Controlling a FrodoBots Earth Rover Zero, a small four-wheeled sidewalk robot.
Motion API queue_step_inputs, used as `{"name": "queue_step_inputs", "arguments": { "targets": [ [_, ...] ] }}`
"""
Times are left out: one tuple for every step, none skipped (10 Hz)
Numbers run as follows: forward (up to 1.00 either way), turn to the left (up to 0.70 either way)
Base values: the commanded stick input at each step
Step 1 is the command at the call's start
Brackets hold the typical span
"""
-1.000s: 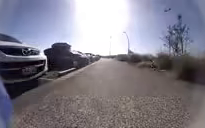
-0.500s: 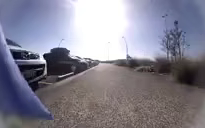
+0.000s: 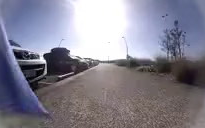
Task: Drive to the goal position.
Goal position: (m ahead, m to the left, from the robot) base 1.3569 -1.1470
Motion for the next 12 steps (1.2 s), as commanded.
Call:
{"name": "queue_step_inputs", "arguments": {
  "targets": [
    [1.00, -0.04],
    [1.00, -0.03],
    [1.00, -0.01],
    [1.00, 0.00],
    [1.00, 0.00],
    [1.00, 0.00],
    [1.00, 0.00],
    [1.00, 0.00],
    [1.00, 0.00],
    [1.00, 0.00],
    [1.00, 0.00],
    [1.00, 0.00]
  ]
}}
